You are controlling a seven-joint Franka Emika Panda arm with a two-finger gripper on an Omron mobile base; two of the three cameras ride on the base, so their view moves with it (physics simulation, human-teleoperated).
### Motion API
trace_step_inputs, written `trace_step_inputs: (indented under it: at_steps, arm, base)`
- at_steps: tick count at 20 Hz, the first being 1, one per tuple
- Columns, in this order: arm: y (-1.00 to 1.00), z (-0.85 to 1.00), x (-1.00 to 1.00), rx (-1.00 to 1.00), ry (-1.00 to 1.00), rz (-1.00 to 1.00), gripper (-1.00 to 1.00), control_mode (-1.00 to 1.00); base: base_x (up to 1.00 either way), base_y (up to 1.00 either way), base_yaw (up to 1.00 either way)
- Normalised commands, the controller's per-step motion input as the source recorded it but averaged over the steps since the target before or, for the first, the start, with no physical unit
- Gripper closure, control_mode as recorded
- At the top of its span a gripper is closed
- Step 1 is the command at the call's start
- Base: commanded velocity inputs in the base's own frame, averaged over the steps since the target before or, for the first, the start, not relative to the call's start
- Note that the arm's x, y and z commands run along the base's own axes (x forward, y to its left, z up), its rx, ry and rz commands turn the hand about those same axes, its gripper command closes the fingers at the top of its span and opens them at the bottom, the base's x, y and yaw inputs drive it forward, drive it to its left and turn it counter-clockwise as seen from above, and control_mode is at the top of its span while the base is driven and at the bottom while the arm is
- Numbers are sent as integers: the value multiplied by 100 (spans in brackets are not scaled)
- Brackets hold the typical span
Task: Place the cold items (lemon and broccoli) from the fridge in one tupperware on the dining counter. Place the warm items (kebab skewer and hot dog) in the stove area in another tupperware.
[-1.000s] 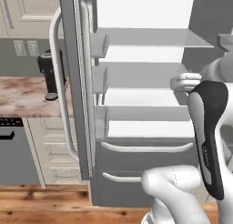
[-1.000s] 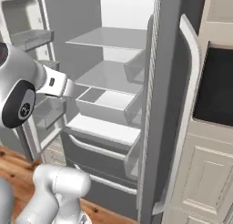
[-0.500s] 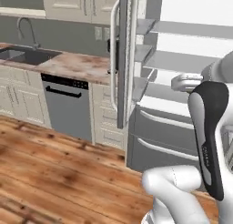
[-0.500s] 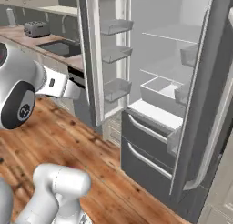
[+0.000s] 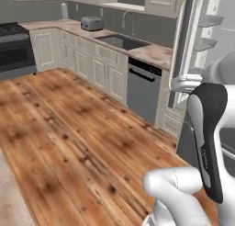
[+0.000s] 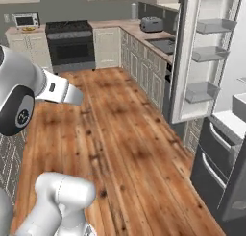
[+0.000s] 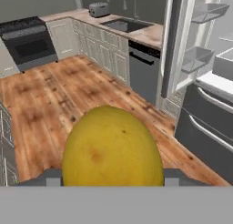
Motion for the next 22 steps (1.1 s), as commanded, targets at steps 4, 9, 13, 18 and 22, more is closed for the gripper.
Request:
trace_step_inputs:
  at_steps: [4, 9, 13, 18, 22]
  arm:
    - [0, 0, 0, 0, 0, 0, 100, 100]
    - [0, 0, 0, 0, 0, 0, 100, 100]
    - [0, 0, 0, 0, 0, 0, 100, 100]
    - [0, 0, 0, 0, 0, 0, 100, 100]
    - [0, 0, 0, 0, 0, 0, 100, 100]
  base:
    - [-100, -49, 67]
    - [-100, -70, 57]
    - [-100, -57, 49]
    - [-100, -50, 45]
    - [-100, -8, 25]
